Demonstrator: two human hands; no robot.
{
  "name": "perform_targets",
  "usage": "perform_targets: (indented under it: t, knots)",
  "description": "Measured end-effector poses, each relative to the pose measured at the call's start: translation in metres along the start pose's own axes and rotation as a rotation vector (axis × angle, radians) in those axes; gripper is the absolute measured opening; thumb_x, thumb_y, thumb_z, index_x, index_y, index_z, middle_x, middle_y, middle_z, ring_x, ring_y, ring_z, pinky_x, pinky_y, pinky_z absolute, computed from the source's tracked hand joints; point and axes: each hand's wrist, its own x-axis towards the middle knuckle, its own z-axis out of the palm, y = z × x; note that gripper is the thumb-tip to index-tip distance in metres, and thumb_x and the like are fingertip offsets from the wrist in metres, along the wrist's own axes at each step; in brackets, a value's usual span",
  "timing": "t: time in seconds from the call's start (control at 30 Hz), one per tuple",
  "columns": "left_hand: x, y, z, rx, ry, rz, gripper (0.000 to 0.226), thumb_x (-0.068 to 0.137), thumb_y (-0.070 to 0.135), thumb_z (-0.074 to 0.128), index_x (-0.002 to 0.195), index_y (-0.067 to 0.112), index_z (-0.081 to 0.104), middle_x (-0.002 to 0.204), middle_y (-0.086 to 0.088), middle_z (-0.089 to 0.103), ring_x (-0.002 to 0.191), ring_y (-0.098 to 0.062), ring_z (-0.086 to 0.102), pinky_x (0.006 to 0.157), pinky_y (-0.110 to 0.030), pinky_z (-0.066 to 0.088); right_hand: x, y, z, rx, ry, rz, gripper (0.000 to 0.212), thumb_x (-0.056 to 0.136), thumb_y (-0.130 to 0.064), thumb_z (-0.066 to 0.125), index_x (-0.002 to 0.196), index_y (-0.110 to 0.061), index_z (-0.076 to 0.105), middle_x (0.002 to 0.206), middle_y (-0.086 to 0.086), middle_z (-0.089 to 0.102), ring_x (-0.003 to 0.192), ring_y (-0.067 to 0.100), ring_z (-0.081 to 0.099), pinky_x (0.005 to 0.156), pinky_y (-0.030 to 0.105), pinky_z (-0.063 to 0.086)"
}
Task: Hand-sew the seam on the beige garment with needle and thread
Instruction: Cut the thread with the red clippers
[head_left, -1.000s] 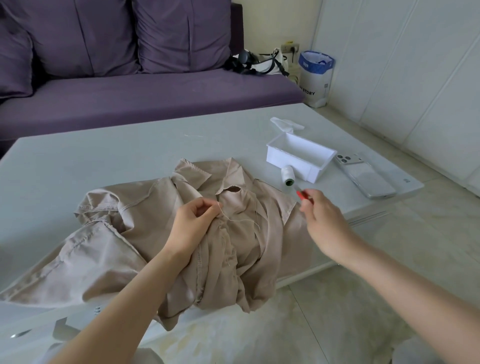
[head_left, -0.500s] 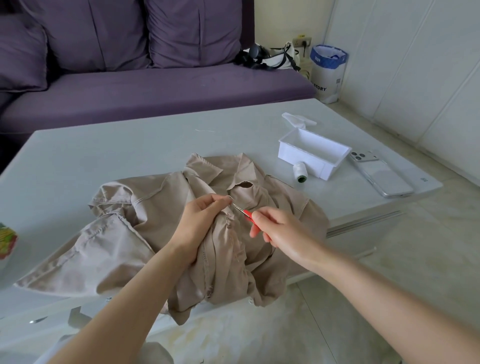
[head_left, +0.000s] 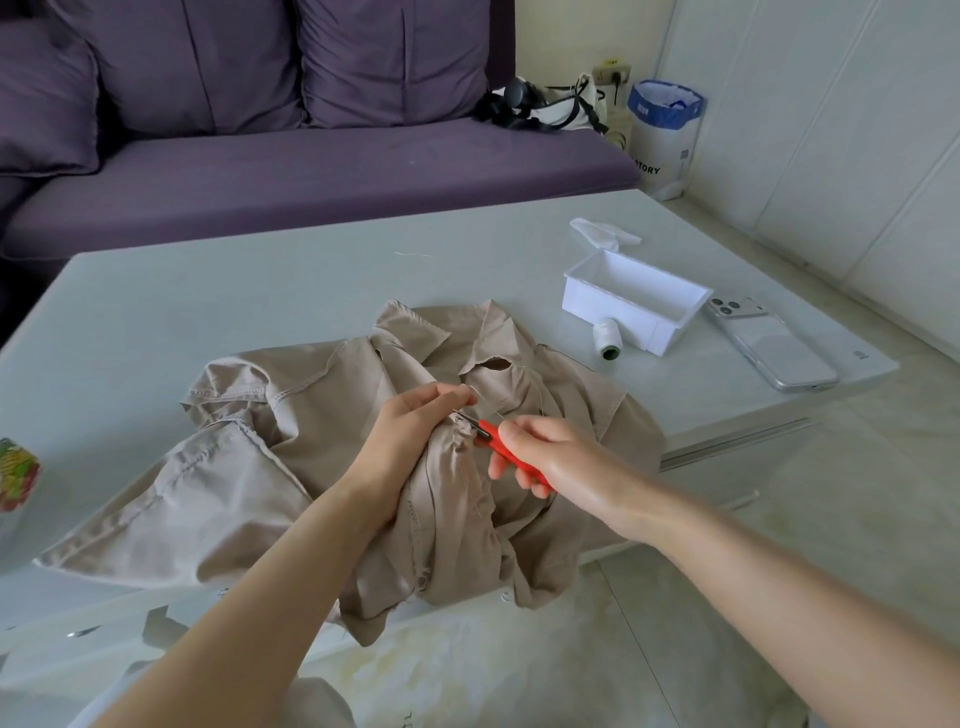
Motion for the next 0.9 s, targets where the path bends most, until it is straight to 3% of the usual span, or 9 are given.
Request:
perform_targets:
  t: [0.3,0.47,0.57,0.67,0.77,0.83,0.9]
  knots:
    - [0.002,0.0,-0.001,-0.059,-0.01,-0.01,0.019,0.096,0.008,0.048,0.086,0.008,0.063,0.065,-0.004,0.067,0.056,-0.01,0.061,0.055,-0.018,0.052,0.003,0.0,0.006,0.052,0.024,0.009,0.025,0.103,-0.023,0.035,0.09,-0.019,0.056,0.076,-0.011,0.06,0.061,0.006,0.042,0.058,0.016,0.036]
    - [0.003,0.0,-0.001,-0.05,-0.027,-0.005,0.016,0.095,0.006,0.05,0.086,0.009,0.063,0.068,-0.005,0.068,0.058,-0.011,0.062,0.058,-0.018,0.051,0.005,0.001,0.006,-0.062,0.045,0.019,0.032,0.102,-0.027,0.036,0.098,-0.004,0.057,0.083,0.007,0.05,0.065,0.01,0.038,0.068,0.024,0.033]
    - [0.004,-0.002,-0.002,-0.039,-0.04,-0.012,0.017,0.094,0.004,0.052,0.083,0.01,0.063,0.07,-0.007,0.067,0.058,-0.012,0.061,0.056,-0.019,0.052,0.008,-0.001,0.006,-0.094,0.044,0.023,0.035,0.102,-0.027,0.036,0.107,0.002,0.055,0.083,0.007,0.046,0.068,0.013,0.036,0.07,0.027,0.033]
    - [0.003,-0.002,-0.002,-0.032,-0.041,-0.001,0.016,0.094,0.003,0.052,0.084,0.009,0.063,0.07,-0.005,0.067,0.057,-0.011,0.062,0.056,-0.019,0.052,0.011,0.0,0.007,-0.117,0.061,0.018,0.033,0.101,-0.029,0.036,0.107,-0.002,0.055,0.084,0.005,0.047,0.07,0.016,0.037,0.071,0.03,0.033]
    - [0.002,-0.001,0.0,-0.007,-0.017,0.04,0.014,0.093,0.014,0.056,0.086,0.006,0.064,0.067,-0.002,0.066,0.056,-0.01,0.061,0.056,-0.02,0.051,0.01,0.005,0.008,-0.087,0.174,-0.015,0.026,0.099,-0.037,0.039,0.105,-0.017,0.055,0.082,-0.008,0.053,0.065,0.003,0.045,0.067,0.016,0.034]
    - [0.003,-0.001,0.001,0.071,0.029,0.066,0.015,0.093,0.018,0.058,0.087,0.006,0.065,0.063,0.001,0.065,0.056,-0.008,0.06,0.055,-0.018,0.05,0.008,0.007,0.007,-0.016,0.283,-0.016,0.023,0.094,-0.044,0.049,0.106,-0.025,0.053,0.088,-0.016,0.055,0.075,-0.007,0.05,0.066,0.01,0.036]
    - [0.002,0.0,0.004,0.137,0.032,0.091,0.015,0.092,0.018,0.059,0.084,0.008,0.066,0.061,0.002,0.064,0.055,-0.007,0.06,0.056,-0.017,0.048,0.007,0.01,0.003,0.018,0.387,-0.04,0.029,0.087,-0.043,0.06,0.106,-0.023,0.054,0.08,-0.015,0.051,0.072,-0.009,0.051,0.065,0.007,0.037]
